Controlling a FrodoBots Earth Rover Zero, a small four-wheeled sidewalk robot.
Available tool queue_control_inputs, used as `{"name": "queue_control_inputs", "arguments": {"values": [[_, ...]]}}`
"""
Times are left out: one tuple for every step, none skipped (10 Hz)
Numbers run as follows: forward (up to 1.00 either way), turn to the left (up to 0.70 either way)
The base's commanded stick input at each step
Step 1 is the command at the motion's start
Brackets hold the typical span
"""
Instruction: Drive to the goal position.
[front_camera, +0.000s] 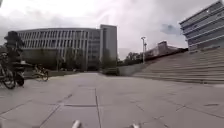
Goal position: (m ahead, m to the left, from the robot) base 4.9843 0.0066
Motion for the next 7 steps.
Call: {"name": "queue_control_inputs", "arguments": {"values": [[1.00,0.00],[1.00,0.05],[1.00,0.12],[1.00,0.08],[1.00,0.00],[1.00,0.00],[1.00,0.00]]}}
